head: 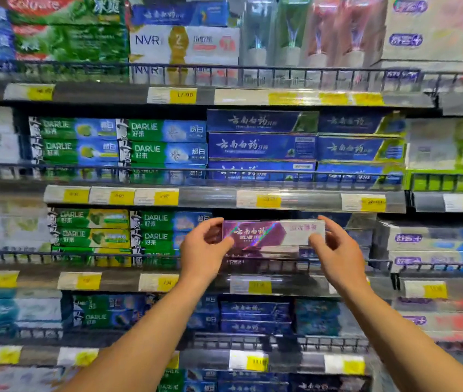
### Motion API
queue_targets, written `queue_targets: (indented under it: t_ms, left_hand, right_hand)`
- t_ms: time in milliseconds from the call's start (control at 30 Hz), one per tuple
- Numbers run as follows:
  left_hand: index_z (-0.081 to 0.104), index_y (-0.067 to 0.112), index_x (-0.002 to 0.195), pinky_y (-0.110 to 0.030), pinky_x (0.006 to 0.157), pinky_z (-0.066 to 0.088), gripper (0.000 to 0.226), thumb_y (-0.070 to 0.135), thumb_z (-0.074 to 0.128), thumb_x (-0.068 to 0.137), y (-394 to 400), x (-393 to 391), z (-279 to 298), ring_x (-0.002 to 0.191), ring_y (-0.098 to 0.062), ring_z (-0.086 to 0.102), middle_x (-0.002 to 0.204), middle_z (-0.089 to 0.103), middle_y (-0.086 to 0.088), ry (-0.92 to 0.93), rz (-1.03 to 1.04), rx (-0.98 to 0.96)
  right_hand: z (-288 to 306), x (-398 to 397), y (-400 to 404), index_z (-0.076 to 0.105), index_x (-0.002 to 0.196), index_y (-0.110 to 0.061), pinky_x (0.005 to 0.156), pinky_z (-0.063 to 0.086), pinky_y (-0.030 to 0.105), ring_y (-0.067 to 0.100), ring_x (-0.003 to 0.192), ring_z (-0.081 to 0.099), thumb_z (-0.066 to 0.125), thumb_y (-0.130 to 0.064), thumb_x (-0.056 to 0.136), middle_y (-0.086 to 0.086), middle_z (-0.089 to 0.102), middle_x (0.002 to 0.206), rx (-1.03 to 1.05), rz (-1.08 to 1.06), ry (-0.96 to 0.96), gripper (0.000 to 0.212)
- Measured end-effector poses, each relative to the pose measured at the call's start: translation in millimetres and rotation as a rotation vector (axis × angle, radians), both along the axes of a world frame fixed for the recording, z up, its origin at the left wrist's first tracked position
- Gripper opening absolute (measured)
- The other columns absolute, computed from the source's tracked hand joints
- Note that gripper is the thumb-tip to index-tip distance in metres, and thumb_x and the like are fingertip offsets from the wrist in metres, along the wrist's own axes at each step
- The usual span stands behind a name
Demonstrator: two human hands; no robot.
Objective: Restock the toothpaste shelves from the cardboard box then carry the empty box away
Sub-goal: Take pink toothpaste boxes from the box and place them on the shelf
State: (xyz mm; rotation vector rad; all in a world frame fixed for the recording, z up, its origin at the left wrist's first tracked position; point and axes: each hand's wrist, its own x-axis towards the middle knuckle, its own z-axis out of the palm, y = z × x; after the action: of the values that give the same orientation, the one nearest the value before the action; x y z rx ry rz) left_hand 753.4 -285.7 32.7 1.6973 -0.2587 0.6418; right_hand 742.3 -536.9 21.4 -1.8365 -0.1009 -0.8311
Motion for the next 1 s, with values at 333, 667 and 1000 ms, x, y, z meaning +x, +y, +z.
queue_targets:
  t_ms: [333,667,1000]
  left_hand:
    - [0.053,0.031,0.138,-0.025,0.080,0.052,0.065,0.005,0.071,0.081,-2,28,-3,0.093,-0.014,0.062,0.110,0.059,-0.002,0.054,-0.020,0.086]
    - [0.037,0.028,0.149,-0.014,0.059,0.053,0.075,0.002,0.067,0.085,-7,37,-10,0.071,0.012,0.061,0.100,0.056,0.022,0.083,-0.074,0.071]
    - [0.026,0.029,0.152,-0.002,0.069,0.040,0.076,0.009,0.063,0.089,-12,33,-11,0.070,0.000,0.052,0.156,0.019,0.007,0.007,0.002,0.389]
  right_hand:
    - [-7,25,0,0.048,0.140,-0.033,0.085,0.053,0.037,0.012,0.101,0.062,0.062,-0.028,0.093,-0.003,0.067,0.116,-0.005,-0.095,-0.063,0.049]
    - [-2,45,6,0.051,0.138,-0.021,0.086,0.042,0.026,0.008,0.104,0.051,0.065,-0.025,0.092,0.000,0.057,0.132,-0.089,-0.175,-0.088,0.048]
    - [0,64,3,0.050,0.139,-0.013,0.091,0.045,0.038,0.025,0.110,0.056,0.062,-0.030,0.093,0.006,0.060,0.125,-0.183,-0.202,-0.021,0.051]
